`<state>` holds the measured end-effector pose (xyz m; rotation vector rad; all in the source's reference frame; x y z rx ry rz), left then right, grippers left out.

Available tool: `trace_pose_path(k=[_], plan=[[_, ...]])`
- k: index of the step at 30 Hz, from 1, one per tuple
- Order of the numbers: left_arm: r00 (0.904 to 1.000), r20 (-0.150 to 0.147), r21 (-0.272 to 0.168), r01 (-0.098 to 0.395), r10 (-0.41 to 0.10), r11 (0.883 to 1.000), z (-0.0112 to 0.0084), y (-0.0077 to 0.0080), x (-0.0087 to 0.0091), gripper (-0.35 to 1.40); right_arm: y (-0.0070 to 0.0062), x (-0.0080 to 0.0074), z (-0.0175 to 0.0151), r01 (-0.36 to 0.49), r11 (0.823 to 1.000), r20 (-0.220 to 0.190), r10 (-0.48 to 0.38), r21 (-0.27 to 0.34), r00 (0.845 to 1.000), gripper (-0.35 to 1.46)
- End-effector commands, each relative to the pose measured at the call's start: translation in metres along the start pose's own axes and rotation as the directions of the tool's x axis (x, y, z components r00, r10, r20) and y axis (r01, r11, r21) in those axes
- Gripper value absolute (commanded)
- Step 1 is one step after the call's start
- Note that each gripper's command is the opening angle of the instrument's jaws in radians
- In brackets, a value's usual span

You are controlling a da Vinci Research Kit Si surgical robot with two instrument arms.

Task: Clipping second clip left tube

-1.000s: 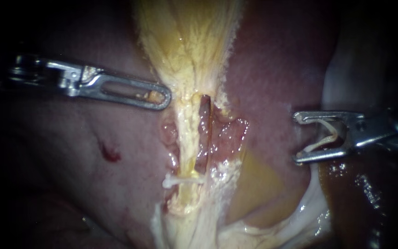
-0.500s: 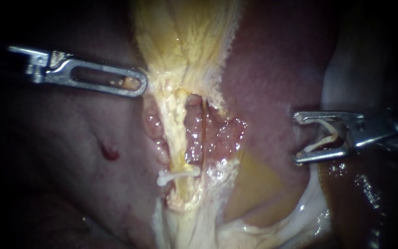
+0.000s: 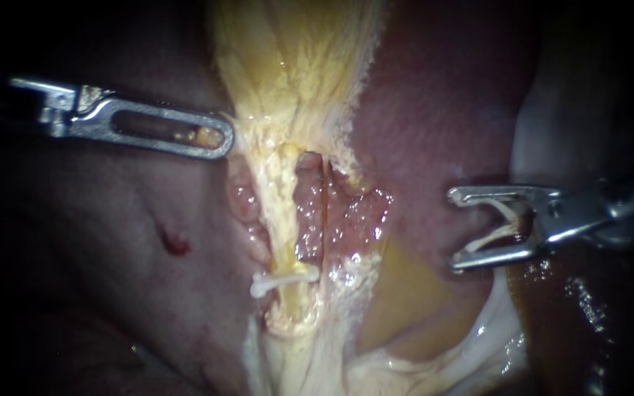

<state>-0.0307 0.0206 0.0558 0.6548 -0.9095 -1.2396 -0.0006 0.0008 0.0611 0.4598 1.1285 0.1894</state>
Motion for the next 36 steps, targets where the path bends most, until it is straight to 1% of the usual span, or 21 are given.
trace_pose_path(k=[1, 6, 11, 19, 29, 36], plan=[[1.0000, 0.000, -0.001, 0.000, 0.000, 1.000, 0.0000, 0.0000, 0.0000, -0.35, 0.0000, -0.0001, 0.0006, -0.004, 1.000, -0.001, 0.004, 0.002, 1.000, 0.50], [1.0000, 0.001, -0.002, 0.000, 0.000, 1.000, 0.0001, -0.0001, 0.0000, -0.35, -0.0004, -0.0001, 0.0036, -0.003, 1.000, -0.030, 0.003, 0.015, 1.000, 0.50], [1.0000, 0.001, -0.003, 0.000, 0.000, 1.000, 0.0003, -0.0001, 0.0000, -0.35, -0.0005, 0.0003, 0.0064, -0.009, 1.000, -0.066, 0.009, 0.011, 0.998, 0.50], [1.0000, 0.002, -0.003, 0.001, -0.001, 1.000, 0.0004, -0.0002, 0.0000, -0.35, -0.0006, 0.0006, 0.0092, -0.017, 1.000, -0.082, 0.019, 0.021, 0.996, 0.50], [1.0000, 0.002, -0.003, 0.001, -0.001, 1.000, 0.0004, -0.0002, 0.0000, -0.35, -0.0004, 0.0009, 0.0111, -0.034, 0.999, -0.097, 0.037, 0.034, 0.995, 0.50], [1.0000, 0.002, -0.003, 0.007, -0.007, 1.000, 0.0004, -0.0002, 0.0000, -0.35, -0.0003, 0.0005, 0.0128, -0.044, 0.998, -0.105, 0.049, 0.051, 0.993, 0.50]])
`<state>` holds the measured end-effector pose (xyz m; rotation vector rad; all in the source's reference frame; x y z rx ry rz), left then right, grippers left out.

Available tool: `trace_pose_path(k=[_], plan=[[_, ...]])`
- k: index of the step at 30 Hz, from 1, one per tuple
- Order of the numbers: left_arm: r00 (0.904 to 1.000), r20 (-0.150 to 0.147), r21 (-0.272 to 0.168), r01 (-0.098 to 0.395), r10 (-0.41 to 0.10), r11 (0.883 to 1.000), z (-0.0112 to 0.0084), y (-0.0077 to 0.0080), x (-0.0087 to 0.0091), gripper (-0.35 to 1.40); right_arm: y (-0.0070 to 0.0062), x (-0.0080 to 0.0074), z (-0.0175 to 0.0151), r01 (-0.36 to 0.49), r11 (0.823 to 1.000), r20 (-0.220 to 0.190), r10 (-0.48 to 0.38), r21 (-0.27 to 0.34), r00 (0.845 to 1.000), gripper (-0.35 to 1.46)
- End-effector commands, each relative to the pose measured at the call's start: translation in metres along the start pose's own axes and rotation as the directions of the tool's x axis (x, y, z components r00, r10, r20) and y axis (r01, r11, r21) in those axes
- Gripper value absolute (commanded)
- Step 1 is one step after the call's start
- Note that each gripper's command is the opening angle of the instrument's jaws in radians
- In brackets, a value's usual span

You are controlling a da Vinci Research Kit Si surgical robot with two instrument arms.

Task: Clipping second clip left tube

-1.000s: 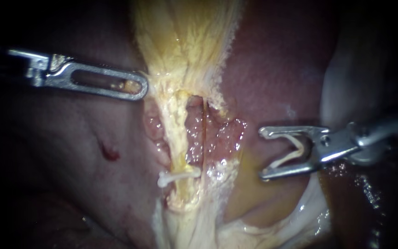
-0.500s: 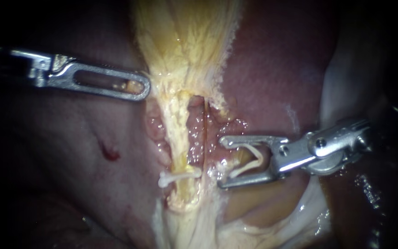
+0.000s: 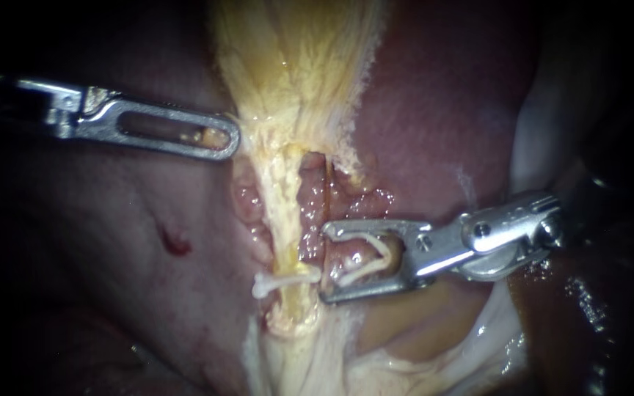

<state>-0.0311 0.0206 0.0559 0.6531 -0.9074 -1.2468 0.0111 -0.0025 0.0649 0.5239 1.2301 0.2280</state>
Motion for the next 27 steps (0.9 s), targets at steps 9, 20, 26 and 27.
trace_pose_path(k=[9, 20, 26, 27], plan=[[1.0000, 0.000, 0.001, 0.001, -0.001, 1.000, 0.0000, 0.0000, 0.0000, -0.35, 0.0008, -0.0016, 0.0019, -0.023, 1.000, -0.005, 0.023, 0.018, 1.000, 0.50], [1.0000, 0.000, 0.000, 0.001, -0.001, 1.000, 0.0000, -0.0001, 0.0001, -0.35, 0.0026, -0.0041, 0.0022, -0.092, 0.994, -0.018, 0.094, 0.064, 0.995, 0.50], [1.0000, 0.000, 0.000, 0.001, -0.001, 1.000, 0.0001, -0.0001, 0.0001, -0.35, 0.0031, -0.0052, 0.0025, -0.107, 0.992, -0.020, 0.109, 0.074, 0.994, 0.50], [1.0000, 0.000, 0.000, 0.001, -0.001, 1.000, 0.0001, -0.0001, 0.0001, -0.35, 0.0031, -0.0053, 0.0025, -0.112, 0.991, -0.020, 0.114, 0.074, 0.993, 0.50]])
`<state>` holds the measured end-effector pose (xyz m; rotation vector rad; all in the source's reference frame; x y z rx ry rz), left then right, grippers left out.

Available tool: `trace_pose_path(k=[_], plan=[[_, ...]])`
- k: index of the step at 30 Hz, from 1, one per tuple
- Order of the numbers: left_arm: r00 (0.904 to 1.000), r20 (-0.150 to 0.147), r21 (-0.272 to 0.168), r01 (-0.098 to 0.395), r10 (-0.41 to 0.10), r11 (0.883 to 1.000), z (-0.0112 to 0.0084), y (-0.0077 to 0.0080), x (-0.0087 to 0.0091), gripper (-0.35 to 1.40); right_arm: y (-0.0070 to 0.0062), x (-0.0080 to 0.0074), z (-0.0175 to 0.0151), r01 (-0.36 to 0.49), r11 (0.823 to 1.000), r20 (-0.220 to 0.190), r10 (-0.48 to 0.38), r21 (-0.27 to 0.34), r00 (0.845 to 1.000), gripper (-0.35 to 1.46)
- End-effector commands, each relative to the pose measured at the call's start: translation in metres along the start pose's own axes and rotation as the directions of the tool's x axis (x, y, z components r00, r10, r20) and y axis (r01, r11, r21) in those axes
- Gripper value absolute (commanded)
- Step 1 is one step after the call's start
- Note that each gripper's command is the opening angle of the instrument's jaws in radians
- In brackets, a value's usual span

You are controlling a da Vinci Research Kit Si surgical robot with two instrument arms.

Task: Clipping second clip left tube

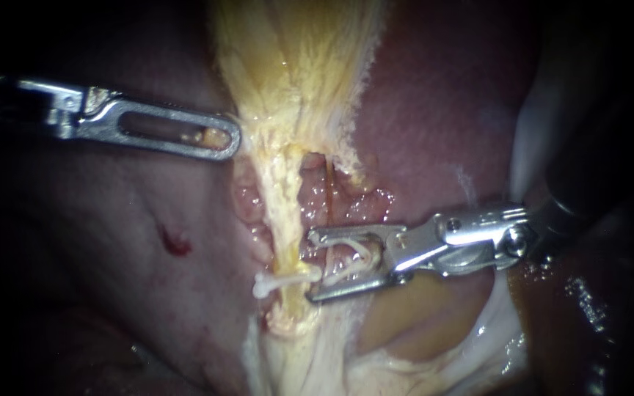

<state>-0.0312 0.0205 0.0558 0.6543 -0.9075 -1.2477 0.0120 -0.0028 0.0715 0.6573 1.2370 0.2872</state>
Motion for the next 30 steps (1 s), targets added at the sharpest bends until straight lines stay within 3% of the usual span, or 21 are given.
trace_pose_path(k=[1, 19, 30], plan=[[1.0000, 0.000, -0.001, 0.000, 0.000, 1.000, 0.0000, 0.0000, 0.0000, -0.35, 0.0001, 0.0000, 0.0000, -0.004, 1.000, -0.004, 0.004, 0.001, 1.000, 0.50], [1.0000, 0.003, -0.004, -0.001, 0.001, 1.000, 0.0003, 0.0000, 0.0001, -0.35, -0.0003, 0.0008, 0.0029, -0.036, 0.998, -0.052, 0.039, 0.060, 0.998, 0.49], [1.0000, 0.003, -0.004, -0.001, 0.001, 1.000, 0.0003, 0.0000, 0.0001, -0.35, -0.0007, 0.0017, 0.0053, -0.062, 0.990, -0.109, 0.076, 0.125, 0.991, 0.49]])
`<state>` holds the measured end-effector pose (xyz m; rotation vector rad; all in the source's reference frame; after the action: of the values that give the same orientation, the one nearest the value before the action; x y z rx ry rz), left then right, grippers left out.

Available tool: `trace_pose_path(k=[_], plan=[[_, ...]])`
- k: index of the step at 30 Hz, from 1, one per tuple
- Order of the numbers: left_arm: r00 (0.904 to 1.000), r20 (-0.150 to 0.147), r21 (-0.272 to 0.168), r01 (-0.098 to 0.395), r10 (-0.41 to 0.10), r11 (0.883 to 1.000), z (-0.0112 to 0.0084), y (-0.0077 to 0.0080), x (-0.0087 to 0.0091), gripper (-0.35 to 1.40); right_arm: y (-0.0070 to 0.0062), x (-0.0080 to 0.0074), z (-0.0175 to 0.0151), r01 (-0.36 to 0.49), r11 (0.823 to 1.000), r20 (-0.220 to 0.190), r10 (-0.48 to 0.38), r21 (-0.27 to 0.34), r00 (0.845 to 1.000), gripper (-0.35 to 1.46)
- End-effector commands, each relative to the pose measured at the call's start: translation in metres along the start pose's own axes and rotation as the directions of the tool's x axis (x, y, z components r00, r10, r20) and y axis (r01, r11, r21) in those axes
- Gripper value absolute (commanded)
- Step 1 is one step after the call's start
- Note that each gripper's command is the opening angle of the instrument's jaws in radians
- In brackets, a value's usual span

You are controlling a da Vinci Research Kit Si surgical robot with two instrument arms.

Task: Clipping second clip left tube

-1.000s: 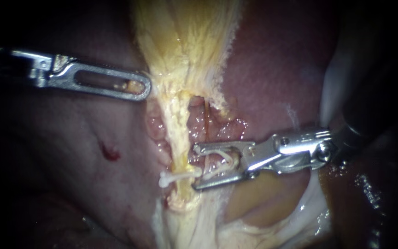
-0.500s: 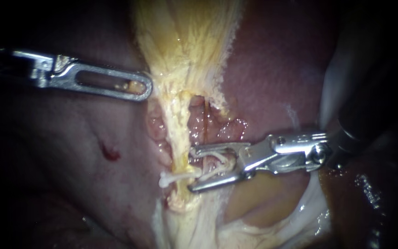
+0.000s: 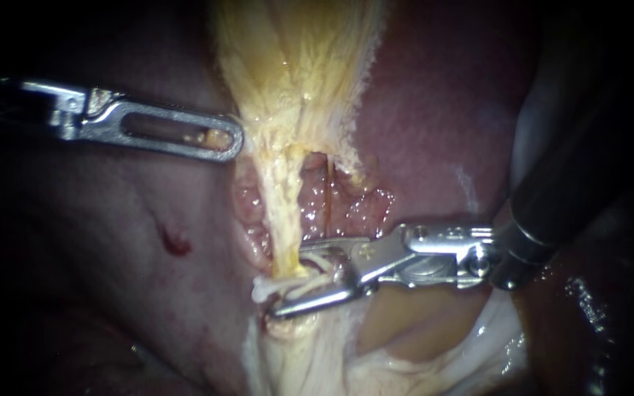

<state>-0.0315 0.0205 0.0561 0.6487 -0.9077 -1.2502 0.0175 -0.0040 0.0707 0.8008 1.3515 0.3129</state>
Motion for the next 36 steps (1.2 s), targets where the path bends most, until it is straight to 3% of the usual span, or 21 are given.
trace_pose_path(k=[1, 11, 24, 36], plan=[[1.0000, 0.000, 0.000, 0.000, 0.000, 1.000, 0.0000, 0.0000, 0.0000, -0.35, -0.0001, 0.0000, 0.0003, -0.001, 1.000, -0.007, 0.001, 0.006, 1.000, 0.49], [1.0000, 0.000, 0.000, 0.000, 0.000, 1.000, 0.0000, 0.0000, 0.0000, -0.35, -0.0001, 0.0007, 0.0028, -0.024, 0.998, -0.049, 0.027, 0.051, 0.998, 0.49], [1.0000, 0.000, 0.000, 0.000, 0.000, 1.000, 0.0000, 0.0000, 0.0000, -0.35, 0.0004, 0.0006, 0.0042, -0.032, 0.996, -0.057, 0.036, 0.082, 0.998, 0.49], [1.0000, -0.001, 0.001, -0.001, 0.001, 1.000, 0.0001, 0.0002, -0.0001, -0.35, -0.0026, 0.0012, 0.0047, -0.026, 0.981, -0.063, 0.039, 0.194, 0.997, 0.49]])
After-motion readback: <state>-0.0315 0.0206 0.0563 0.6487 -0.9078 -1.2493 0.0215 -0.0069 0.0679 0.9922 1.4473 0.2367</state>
